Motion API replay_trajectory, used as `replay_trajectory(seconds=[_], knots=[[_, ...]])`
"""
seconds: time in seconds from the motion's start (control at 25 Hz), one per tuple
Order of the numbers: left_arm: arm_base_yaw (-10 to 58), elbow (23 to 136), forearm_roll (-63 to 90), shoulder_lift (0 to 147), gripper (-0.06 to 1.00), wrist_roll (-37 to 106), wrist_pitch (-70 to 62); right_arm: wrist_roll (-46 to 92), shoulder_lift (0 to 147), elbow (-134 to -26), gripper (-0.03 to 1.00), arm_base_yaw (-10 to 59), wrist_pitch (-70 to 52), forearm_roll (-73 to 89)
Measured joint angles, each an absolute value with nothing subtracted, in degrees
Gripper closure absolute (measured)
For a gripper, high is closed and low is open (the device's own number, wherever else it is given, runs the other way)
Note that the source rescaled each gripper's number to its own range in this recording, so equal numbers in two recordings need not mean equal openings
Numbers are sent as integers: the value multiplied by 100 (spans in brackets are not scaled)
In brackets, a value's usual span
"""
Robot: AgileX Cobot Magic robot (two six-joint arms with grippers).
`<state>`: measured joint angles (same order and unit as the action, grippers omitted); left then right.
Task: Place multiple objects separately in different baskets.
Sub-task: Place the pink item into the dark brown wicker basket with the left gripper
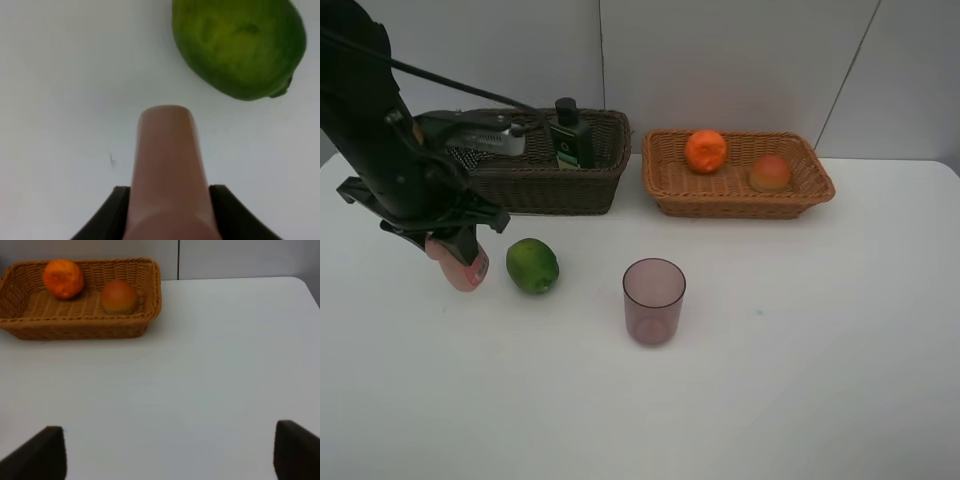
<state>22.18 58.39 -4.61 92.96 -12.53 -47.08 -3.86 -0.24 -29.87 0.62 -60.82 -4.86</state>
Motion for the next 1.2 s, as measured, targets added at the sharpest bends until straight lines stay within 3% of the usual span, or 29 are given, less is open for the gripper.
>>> replay_trajectory(seconds=[0.52, 0.88, 1.2], knots=[[1914, 8210, -970, 9349, 58, -1253, -5549, -386, -24, -2987, 11, 62, -6082, -486], [1220, 9348, -1129, 10137, 58, -1248, -5595, -386, -24, -2987, 11, 62, -6082, -486], [1150, 10016, -1130, 11241, 58, -1243, -5213, -386, -24, -2987, 11, 62, -6082, -486]])
